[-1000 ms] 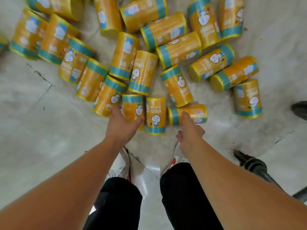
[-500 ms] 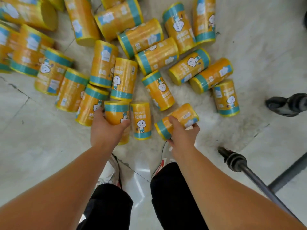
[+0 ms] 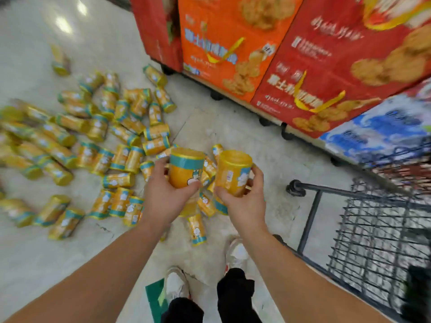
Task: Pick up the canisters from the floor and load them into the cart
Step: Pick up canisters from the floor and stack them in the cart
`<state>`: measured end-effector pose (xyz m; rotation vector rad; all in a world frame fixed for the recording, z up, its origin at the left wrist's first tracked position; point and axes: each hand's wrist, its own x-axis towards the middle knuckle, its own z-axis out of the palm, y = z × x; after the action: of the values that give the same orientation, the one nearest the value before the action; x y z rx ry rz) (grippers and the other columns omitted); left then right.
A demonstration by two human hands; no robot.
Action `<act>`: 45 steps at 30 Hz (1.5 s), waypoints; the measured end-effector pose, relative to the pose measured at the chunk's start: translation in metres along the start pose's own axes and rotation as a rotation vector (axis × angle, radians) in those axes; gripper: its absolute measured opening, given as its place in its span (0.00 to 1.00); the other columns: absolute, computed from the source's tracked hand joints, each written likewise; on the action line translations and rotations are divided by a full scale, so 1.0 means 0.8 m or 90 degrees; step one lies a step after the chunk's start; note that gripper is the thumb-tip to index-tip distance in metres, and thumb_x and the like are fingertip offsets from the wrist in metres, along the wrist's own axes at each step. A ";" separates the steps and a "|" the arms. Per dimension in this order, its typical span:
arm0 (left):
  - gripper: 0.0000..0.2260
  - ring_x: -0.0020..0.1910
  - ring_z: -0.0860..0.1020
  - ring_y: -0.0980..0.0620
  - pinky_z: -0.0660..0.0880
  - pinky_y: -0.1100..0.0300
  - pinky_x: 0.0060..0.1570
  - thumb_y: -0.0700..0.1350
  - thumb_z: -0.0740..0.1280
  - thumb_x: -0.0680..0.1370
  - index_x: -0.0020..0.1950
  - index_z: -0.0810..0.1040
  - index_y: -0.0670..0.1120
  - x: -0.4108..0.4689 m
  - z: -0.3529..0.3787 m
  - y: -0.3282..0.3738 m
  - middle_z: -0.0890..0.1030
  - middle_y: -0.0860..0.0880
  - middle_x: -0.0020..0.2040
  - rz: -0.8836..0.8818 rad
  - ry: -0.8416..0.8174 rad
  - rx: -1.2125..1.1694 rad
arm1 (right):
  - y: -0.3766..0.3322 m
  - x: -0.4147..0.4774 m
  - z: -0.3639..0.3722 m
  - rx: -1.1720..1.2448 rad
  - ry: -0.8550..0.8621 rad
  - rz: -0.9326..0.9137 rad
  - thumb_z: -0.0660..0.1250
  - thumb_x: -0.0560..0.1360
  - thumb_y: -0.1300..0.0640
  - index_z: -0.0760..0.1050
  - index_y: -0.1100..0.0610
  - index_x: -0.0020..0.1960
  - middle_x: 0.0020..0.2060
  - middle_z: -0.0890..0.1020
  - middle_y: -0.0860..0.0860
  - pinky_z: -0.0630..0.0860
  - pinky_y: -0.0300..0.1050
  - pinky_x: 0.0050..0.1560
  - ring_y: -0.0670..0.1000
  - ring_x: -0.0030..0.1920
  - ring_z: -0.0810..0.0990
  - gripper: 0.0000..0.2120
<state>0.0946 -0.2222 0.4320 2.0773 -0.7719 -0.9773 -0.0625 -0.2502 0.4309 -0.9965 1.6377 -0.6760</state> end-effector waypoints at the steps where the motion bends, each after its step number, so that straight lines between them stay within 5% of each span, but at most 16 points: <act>1: 0.29 0.42 0.77 0.65 0.73 0.73 0.40 0.46 0.80 0.65 0.60 0.69 0.56 -0.012 -0.009 0.043 0.75 0.62 0.45 0.032 -0.002 -0.005 | -0.035 -0.012 -0.019 0.014 0.011 -0.031 0.80 0.64 0.60 0.65 0.41 0.67 0.50 0.80 0.40 0.79 0.51 0.57 0.42 0.48 0.83 0.40; 7: 0.35 0.48 0.79 0.55 0.78 0.54 0.50 0.58 0.77 0.60 0.64 0.70 0.57 -0.100 -0.016 0.261 0.78 0.57 0.54 0.188 -0.074 -0.001 | -0.200 -0.082 -0.164 0.014 0.118 -0.200 0.79 0.60 0.51 0.61 0.25 0.60 0.56 0.78 0.41 0.78 0.48 0.58 0.44 0.55 0.81 0.40; 10: 0.35 0.46 0.80 0.57 0.80 0.51 0.48 0.59 0.77 0.59 0.64 0.71 0.57 -0.156 0.025 0.339 0.79 0.57 0.53 0.253 -0.112 -0.028 | -0.235 -0.105 -0.258 0.010 0.165 -0.243 0.78 0.58 0.46 0.62 0.31 0.64 0.59 0.78 0.45 0.77 0.52 0.61 0.47 0.58 0.81 0.40; 16: 0.32 0.49 0.80 0.59 0.79 0.53 0.50 0.55 0.78 0.60 0.61 0.72 0.57 -0.285 0.184 0.414 0.80 0.58 0.53 0.252 -0.246 -0.104 | -0.202 -0.130 -0.482 -0.012 0.208 -0.180 0.80 0.64 0.57 0.65 0.36 0.63 0.48 0.81 0.38 0.79 0.39 0.50 0.38 0.45 0.83 0.37; 22: 0.29 0.46 0.80 0.57 0.78 0.57 0.45 0.47 0.80 0.65 0.62 0.71 0.52 -0.382 0.393 0.379 0.80 0.55 0.50 0.114 -0.360 -0.045 | -0.065 -0.098 -0.666 -0.085 0.196 0.005 0.81 0.61 0.53 0.63 0.38 0.61 0.45 0.81 0.39 0.80 0.41 0.49 0.37 0.43 0.82 0.37; 27: 0.29 0.43 0.79 0.58 0.74 0.61 0.37 0.46 0.80 0.64 0.61 0.71 0.49 -0.405 0.519 0.300 0.81 0.53 0.49 -0.003 -0.408 0.080 | 0.068 -0.045 -0.727 -0.154 0.164 0.140 0.79 0.51 0.41 0.63 0.40 0.57 0.49 0.81 0.48 0.79 0.50 0.51 0.52 0.52 0.81 0.39; 30: 0.30 0.41 0.77 0.59 0.74 0.62 0.37 0.49 0.81 0.63 0.59 0.70 0.50 -0.390 0.562 0.249 0.78 0.56 0.44 -0.024 -0.421 0.176 | 0.126 -0.022 -0.738 -0.211 0.125 0.203 0.80 0.59 0.48 0.64 0.45 0.55 0.44 0.80 0.44 0.75 0.42 0.42 0.48 0.47 0.79 0.33; 36: 0.44 0.53 0.79 0.45 0.79 0.51 0.52 0.60 0.81 0.50 0.60 0.68 0.48 -0.355 0.609 0.157 0.79 0.48 0.55 -0.091 -0.477 0.383 | 0.213 0.008 -0.715 -0.336 -0.010 0.319 0.76 0.64 0.43 0.64 0.50 0.55 0.50 0.79 0.48 0.74 0.44 0.44 0.51 0.49 0.79 0.29; 41: 0.36 0.53 0.75 0.50 0.67 0.69 0.40 0.56 0.79 0.62 0.62 0.68 0.43 -0.370 0.621 0.138 0.75 0.50 0.54 -0.097 -0.514 0.489 | 0.243 0.002 -0.695 -0.411 -0.067 0.377 0.73 0.65 0.36 0.63 0.55 0.65 0.58 0.78 0.53 0.77 0.48 0.52 0.56 0.57 0.79 0.38; 45: 0.34 0.52 0.77 0.47 0.74 0.58 0.46 0.57 0.78 0.63 0.59 0.66 0.44 -0.382 0.624 0.125 0.75 0.49 0.51 -0.074 -0.526 0.509 | 0.239 -0.001 -0.696 -0.515 -0.070 0.395 0.70 0.65 0.31 0.61 0.56 0.69 0.58 0.78 0.51 0.74 0.47 0.51 0.54 0.58 0.80 0.43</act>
<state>-0.4981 -0.2216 0.3990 2.3395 -1.6872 -1.8620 -0.6474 -0.1836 0.4323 -0.9496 2.0139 0.4949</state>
